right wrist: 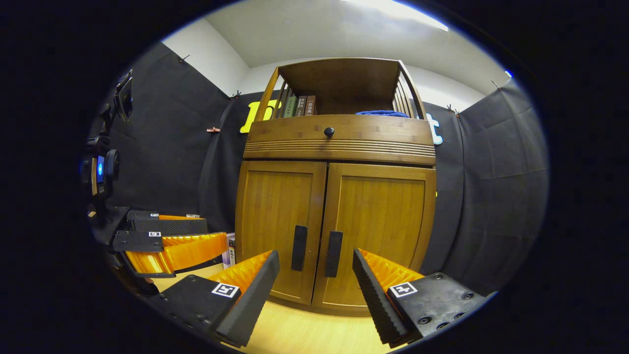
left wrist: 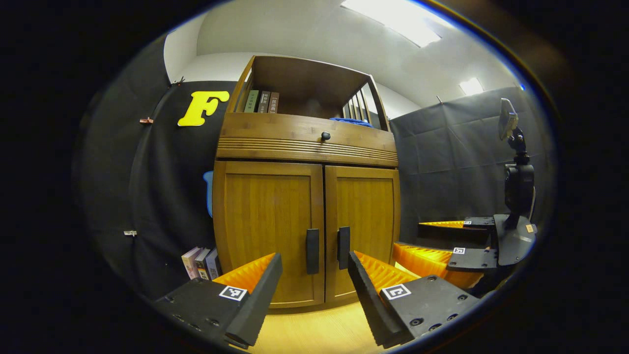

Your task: Open the right door of the double-door shoe cabinet with the right hand, and open the left door with the left hand.

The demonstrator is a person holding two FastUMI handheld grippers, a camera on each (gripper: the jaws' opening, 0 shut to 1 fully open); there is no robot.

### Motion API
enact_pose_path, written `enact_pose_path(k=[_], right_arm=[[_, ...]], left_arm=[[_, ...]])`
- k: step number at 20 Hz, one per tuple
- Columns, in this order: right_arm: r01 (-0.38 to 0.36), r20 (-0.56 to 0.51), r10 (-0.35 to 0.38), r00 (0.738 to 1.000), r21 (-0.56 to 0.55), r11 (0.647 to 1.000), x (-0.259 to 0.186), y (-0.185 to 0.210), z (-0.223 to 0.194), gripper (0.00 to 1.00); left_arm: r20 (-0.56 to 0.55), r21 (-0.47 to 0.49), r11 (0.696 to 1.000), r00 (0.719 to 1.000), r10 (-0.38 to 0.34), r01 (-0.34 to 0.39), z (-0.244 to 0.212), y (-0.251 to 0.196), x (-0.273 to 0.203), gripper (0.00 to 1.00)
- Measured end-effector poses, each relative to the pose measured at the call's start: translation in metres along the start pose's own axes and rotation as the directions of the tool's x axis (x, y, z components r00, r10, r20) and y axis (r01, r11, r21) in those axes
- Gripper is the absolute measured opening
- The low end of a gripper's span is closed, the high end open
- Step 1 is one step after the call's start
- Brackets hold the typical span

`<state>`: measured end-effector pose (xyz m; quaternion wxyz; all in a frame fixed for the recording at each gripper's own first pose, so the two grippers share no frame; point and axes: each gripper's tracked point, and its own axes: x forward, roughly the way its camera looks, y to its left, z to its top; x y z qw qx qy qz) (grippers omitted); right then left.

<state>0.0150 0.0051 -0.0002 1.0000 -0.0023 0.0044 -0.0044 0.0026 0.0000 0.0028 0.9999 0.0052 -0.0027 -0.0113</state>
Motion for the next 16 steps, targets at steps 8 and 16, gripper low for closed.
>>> enact_pose_path(k=[8,16], right_arm=[[-0.002,-0.001,0.002,1.000,-0.008,1.000,0.002,0.000,0.000,0.96],[0.018,-0.029,-0.019,0.999,-0.005,1.000,0.034,-0.003,-0.014,0.95]], left_arm=[[0.018,0.012,1.000,1.000,0.020,-0.020,0.001,0.009,0.003,0.84],[0.034,0.029,0.998,0.998,0.052,-0.053,0.001,0.022,0.000,0.84]])
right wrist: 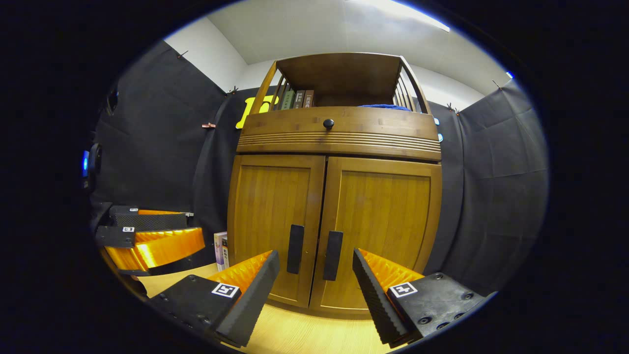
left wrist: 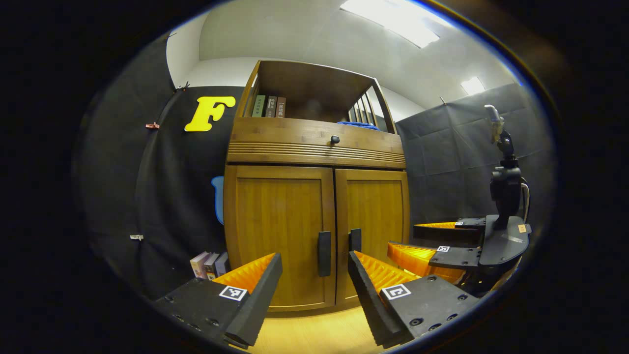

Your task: Open the right door of the double-door shoe cabinet with the right hand, and open the left door with the left hand.

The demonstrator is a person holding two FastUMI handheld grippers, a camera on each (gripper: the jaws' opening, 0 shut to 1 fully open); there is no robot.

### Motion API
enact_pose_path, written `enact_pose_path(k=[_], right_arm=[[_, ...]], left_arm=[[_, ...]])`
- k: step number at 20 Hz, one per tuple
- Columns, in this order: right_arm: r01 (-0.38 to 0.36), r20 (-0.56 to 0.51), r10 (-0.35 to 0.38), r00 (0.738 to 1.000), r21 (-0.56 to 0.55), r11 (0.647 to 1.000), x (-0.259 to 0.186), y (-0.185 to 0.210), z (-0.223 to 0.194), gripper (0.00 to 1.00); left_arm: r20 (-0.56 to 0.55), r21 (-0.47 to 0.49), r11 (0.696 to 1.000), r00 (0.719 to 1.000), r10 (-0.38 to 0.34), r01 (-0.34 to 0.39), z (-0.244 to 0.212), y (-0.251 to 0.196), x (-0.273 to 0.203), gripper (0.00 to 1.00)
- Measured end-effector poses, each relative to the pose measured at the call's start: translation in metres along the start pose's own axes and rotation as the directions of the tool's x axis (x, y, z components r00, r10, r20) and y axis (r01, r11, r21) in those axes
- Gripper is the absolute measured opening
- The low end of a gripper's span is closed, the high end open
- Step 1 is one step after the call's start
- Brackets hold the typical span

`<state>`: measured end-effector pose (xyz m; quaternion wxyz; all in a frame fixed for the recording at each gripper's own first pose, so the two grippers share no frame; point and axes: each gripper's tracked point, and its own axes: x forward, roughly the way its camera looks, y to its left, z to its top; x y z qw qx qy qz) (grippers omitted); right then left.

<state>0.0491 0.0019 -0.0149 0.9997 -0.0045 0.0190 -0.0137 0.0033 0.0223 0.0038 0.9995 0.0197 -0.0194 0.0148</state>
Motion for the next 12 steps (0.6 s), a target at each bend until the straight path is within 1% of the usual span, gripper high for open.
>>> enact_pose_path(k=[3,5,7,9,12], right_arm=[[0.005,-0.007,-0.005,1.000,0.018,1.000,0.019,-0.001,-0.010,0.95],[0.028,0.001,-0.028,1.000,0.023,0.999,0.035,-0.008,-0.014,0.95],[0.040,-0.015,-0.039,0.999,0.033,0.999,0.052,-0.011,-0.023,0.95],[0.046,-0.031,-0.044,0.999,0.067,0.997,0.065,-0.012,-0.030,0.95],[0.085,-0.023,-0.083,0.996,0.068,0.994,0.086,-0.018,-0.039,0.95]], left_arm=[[-0.004,-0.005,1.000,1.000,-0.009,0.009,-0.001,-0.001,0.001,0.84],[-0.008,-0.007,1.000,1.000,-0.014,0.014,-0.005,0.002,0.001,0.84],[-0.013,-0.007,1.000,1.000,-0.001,0.001,-0.008,0.007,0.001,0.84],[-0.011,-0.007,1.000,1.000,0.006,-0.006,-0.009,0.010,0.001,0.84],[-0.021,-0.001,1.000,1.000,-0.009,0.009,-0.016,0.008,0.002,0.84]])
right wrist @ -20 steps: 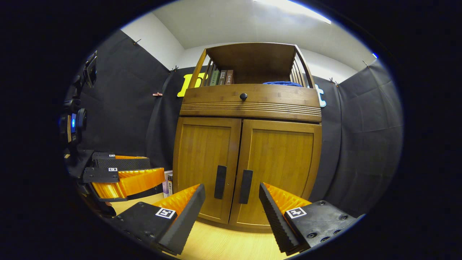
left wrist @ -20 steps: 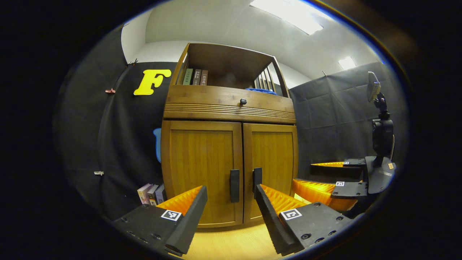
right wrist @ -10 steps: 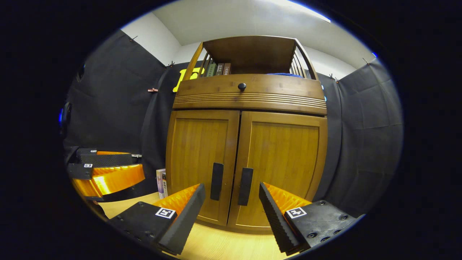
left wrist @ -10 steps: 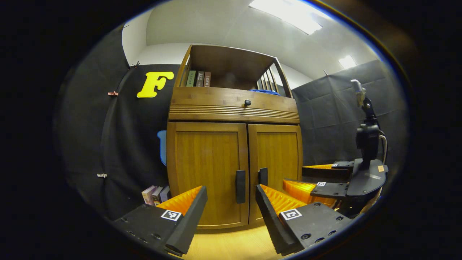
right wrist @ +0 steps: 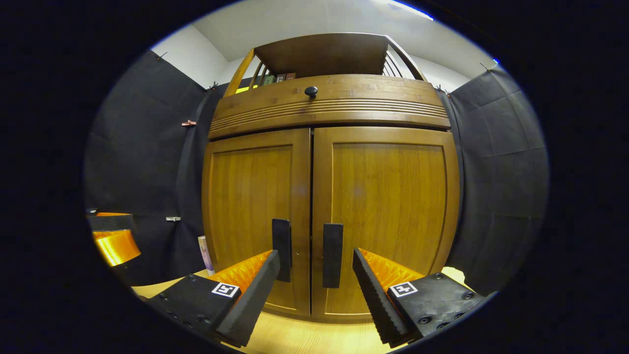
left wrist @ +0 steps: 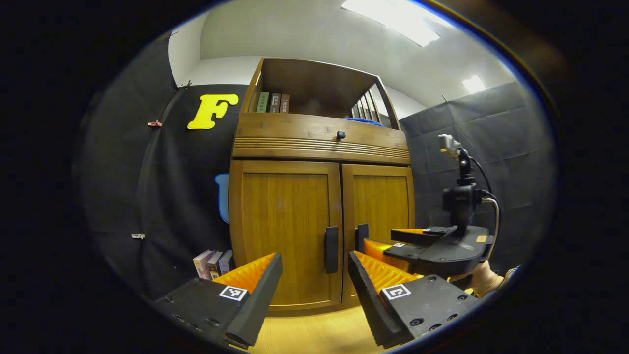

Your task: Open the right door of the double-door shoe cabinet with the right hand, and open the left door with the left hand.

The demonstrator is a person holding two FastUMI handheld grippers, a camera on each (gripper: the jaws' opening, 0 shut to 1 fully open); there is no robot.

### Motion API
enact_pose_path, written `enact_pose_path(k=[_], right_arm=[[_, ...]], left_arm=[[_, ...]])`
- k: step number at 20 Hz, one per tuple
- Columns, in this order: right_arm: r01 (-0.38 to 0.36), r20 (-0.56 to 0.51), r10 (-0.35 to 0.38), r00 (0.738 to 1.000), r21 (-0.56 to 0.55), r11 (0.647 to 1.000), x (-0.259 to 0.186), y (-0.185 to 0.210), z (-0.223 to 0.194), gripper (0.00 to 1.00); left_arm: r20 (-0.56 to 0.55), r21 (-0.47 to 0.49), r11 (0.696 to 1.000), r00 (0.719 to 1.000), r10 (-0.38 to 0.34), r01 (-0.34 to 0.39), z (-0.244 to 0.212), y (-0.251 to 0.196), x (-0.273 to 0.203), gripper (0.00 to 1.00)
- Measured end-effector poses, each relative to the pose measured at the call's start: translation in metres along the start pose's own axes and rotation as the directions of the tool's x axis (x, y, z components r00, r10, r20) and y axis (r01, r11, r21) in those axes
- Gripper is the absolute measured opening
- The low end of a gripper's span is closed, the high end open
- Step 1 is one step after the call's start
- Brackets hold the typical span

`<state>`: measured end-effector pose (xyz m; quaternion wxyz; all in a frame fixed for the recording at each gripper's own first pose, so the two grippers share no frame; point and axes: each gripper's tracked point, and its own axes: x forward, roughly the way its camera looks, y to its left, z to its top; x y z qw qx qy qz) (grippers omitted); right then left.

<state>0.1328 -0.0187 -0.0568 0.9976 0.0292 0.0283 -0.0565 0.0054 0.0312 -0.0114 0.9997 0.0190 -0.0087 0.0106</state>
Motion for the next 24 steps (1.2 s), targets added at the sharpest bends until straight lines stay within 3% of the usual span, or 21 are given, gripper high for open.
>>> enact_pose_path(k=[5,7,11,12,14,17,19,23,24], right_arm=[[0.070,0.017,-0.070,0.997,-0.015,0.997,0.035,-0.014,-0.011,0.94],[0.076,0.001,-0.076,0.997,0.007,0.997,0.047,-0.016,-0.017,0.88],[0.098,-0.018,-0.098,0.995,-0.003,0.995,0.068,-0.020,-0.030,0.91],[0.106,-0.020,-0.106,0.994,-0.011,0.994,0.071,-0.021,-0.033,0.82],[0.118,-0.023,-0.118,0.993,-0.016,0.993,0.076,-0.023,-0.039,0.85],[0.106,-0.013,-0.106,0.994,0.006,0.994,0.091,-0.027,-0.038,0.58],[0.090,-0.026,-0.089,0.996,0.020,0.996,0.096,-0.025,-0.040,0.53],[0.099,-0.003,-0.099,0.995,-0.018,0.995,0.093,-0.026,-0.039,0.30],[0.099,-0.003,-0.099,0.995,-0.015,0.995,0.092,-0.026,-0.039,0.29]], left_arm=[[-0.012,0.015,1.000,1.000,0.004,-0.004,-0.010,0.006,-0.002,0.84],[-0.021,0.010,1.000,1.000,0.009,-0.009,-0.016,0.009,-0.002,0.84],[-0.029,0.005,1.000,0.999,0.015,-0.015,-0.023,0.014,-0.002,0.84],[-0.030,0.005,1.000,0.999,0.019,-0.019,-0.024,0.016,-0.001,0.84],[-0.036,0.008,1.000,0.999,0.028,-0.028,-0.027,0.019,0.000,0.84],[-0.036,0.003,0.999,0.998,0.042,-0.042,-0.029,0.022,0.000,0.84],[-0.044,-0.004,0.999,0.998,0.046,-0.046,-0.033,0.024,0.000,0.84],[-0.058,-0.018,0.998,0.996,0.061,-0.062,-0.038,0.028,0.001,0.84],[-0.060,-0.025,0.997,0.996,0.067,-0.068,-0.038,0.029,0.001,0.84]])
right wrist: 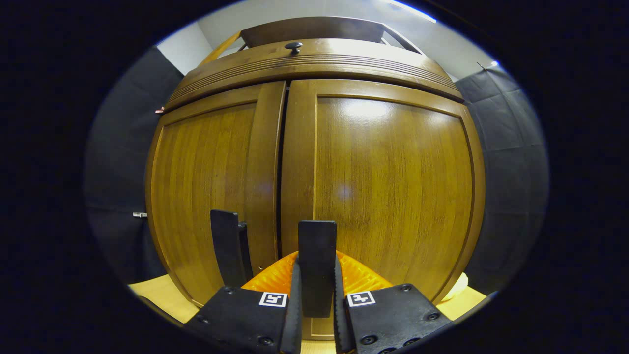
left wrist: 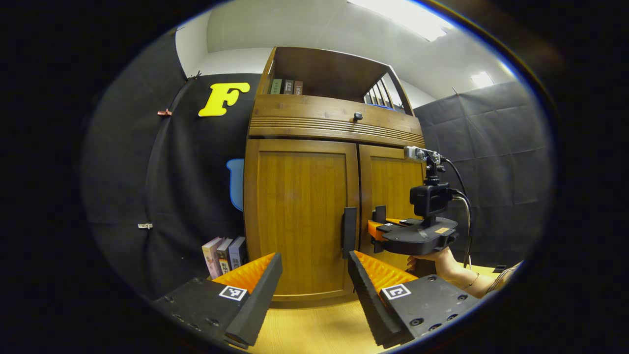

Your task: Open the right door of the double-door shoe cabinet with the right hand, and open the left door with the left hand.

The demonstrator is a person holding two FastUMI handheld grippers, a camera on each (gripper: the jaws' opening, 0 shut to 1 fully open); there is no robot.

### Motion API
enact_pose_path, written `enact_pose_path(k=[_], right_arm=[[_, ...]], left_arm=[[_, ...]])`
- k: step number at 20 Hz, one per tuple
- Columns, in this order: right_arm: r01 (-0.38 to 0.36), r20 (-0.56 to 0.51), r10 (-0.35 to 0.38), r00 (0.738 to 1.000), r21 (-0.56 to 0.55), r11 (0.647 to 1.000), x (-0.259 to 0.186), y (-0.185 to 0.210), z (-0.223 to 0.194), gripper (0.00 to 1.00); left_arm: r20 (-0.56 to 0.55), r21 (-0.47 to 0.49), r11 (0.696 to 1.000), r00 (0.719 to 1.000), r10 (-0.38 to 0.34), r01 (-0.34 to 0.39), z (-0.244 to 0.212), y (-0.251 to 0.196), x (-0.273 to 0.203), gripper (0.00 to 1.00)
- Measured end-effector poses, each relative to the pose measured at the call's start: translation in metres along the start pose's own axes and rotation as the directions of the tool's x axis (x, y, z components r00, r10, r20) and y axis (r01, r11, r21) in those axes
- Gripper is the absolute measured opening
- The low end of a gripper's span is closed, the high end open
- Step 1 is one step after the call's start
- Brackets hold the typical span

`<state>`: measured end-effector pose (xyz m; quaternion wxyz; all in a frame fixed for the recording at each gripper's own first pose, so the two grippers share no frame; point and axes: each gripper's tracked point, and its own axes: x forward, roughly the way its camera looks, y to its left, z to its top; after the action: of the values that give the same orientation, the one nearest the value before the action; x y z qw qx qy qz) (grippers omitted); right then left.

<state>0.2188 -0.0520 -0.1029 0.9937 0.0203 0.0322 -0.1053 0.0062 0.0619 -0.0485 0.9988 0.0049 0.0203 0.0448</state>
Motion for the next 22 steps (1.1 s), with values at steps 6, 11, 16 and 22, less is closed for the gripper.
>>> enact_pose_path(k=[6,11,16,22], right_arm=[[-0.055,-0.027,0.055,0.998,-0.008,0.998,-0.010,0.003,0.000,0.21],[-0.126,-0.039,0.126,0.991,0.005,0.992,-0.034,0.002,0.001,0.21],[-0.174,-0.048,0.175,0.983,0.014,0.985,-0.070,-0.007,0.005,0.21],[-0.213,-0.050,0.213,0.976,0.016,0.977,-0.113,-0.027,0.011,0.21]], left_arm=[[0.003,-0.033,0.999,1.000,0.018,-0.018,-0.001,0.003,-0.008,0.84],[0.009,-0.025,0.999,0.999,0.030,-0.030,0.003,-0.001,-0.018,0.84],[0.021,-0.018,1.000,1.000,0.018,-0.018,0.008,-0.017,-0.026,0.84],[0.022,-0.031,0.999,0.999,-0.032,0.032,0.007,-0.044,-0.023,0.84]])
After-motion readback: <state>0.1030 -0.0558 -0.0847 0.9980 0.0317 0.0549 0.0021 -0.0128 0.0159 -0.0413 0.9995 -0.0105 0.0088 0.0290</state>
